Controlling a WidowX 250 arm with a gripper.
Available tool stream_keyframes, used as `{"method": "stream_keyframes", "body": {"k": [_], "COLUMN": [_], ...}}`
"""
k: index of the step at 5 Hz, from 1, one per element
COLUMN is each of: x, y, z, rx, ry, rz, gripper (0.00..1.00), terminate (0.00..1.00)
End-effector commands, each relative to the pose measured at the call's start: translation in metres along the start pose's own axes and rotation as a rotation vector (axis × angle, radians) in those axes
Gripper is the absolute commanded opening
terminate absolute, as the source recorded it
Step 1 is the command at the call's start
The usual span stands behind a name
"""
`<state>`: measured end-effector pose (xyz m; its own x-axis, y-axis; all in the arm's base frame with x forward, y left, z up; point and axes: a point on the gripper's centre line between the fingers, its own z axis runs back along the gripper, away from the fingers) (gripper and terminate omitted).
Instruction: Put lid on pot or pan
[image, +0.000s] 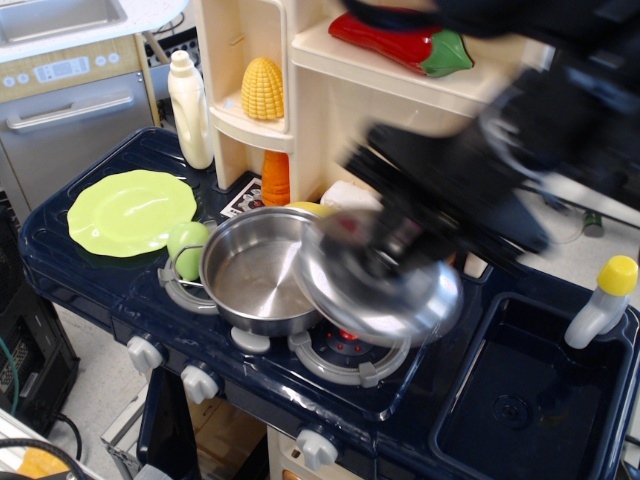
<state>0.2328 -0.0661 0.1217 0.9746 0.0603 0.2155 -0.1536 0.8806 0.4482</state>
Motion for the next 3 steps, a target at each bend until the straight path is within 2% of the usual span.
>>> {"method": "stream_keyframes", "body": {"k": [1, 2, 3], "x": [0.020, 0.014, 0.013], "y": [0.064, 0.060, 0.052], "z": [-0.034, -0.048, -0.058], "rx": [-0.043, -0.092, -0.140], "ry": [-0.117, -0.122, -0.121], "rz": [-0.078, -0.063, -0.063], "gripper": [0.00, 0.00, 0.00], "terminate": [0.00, 0.00, 1.00]}}
